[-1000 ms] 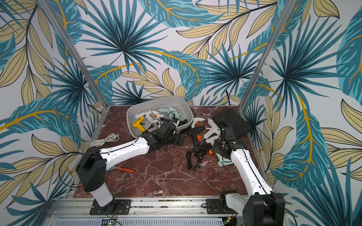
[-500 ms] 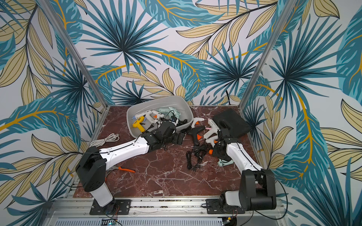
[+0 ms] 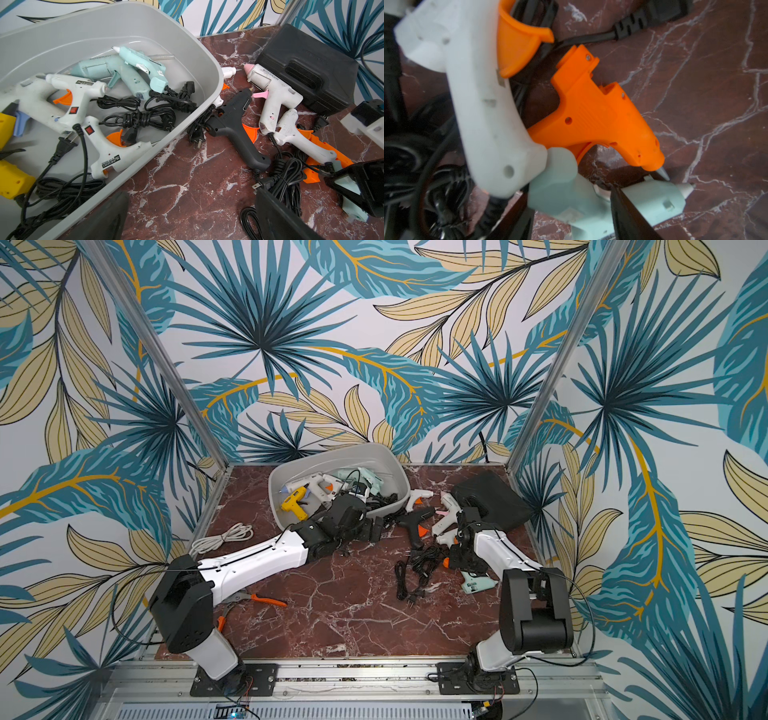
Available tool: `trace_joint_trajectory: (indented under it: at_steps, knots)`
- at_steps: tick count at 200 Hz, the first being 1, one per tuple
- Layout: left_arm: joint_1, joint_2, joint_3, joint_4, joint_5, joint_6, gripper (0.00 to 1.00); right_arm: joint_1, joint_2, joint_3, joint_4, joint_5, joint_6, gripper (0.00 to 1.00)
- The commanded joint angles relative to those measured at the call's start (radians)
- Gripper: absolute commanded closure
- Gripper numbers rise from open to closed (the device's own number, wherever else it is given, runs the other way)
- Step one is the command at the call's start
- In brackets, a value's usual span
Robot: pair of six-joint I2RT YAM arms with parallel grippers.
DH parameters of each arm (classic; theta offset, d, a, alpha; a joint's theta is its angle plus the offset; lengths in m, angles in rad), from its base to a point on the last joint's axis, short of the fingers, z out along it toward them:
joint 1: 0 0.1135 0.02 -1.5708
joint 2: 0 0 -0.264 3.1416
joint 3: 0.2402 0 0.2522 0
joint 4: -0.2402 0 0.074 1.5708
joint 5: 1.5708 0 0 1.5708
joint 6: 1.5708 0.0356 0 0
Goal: Put the hot melt glue gun into the storage box
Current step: Pick up the hot melt adhesive gun from the center of the board.
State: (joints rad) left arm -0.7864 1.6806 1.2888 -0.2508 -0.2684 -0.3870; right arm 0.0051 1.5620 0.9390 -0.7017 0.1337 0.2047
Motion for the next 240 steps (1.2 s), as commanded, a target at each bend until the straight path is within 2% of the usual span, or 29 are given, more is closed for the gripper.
trace_joint_trajectory:
  at_steps: [1, 36, 78, 105, 143, 240]
  knots:
    - [0.012, -0.040, -0.022, 0.015, -0.002, -0.012, 0.00, -0.003, 0.031, 0.014, 0.018, 0.004, -0.022, 0.42]
    - [0.022, -0.045, -0.026, 0.013, 0.009, -0.026, 0.00, -0.002, 0.058, 0.015, 0.042, -0.024, -0.020, 0.50]
    - [0.030, -0.059, -0.047, 0.024, 0.008, -0.034, 0.00, -0.001, 0.060, 0.024, 0.030, -0.017, -0.007, 0.70]
    - [0.033, -0.068, -0.056, 0.021, 0.002, -0.036, 0.00, -0.001, 0.026, 0.023, 0.008, -0.013, 0.003, 0.77]
    - [0.032, -0.086, -0.069, 0.028, 0.015, -0.048, 0.00, -0.001, -0.068, 0.020, -0.043, -0.020, 0.044, 0.91]
    - [0.032, -0.114, -0.074, 0.025, 0.168, -0.061, 0.00, 0.018, -0.389, 0.066, -0.242, -0.084, 0.132, 0.97]
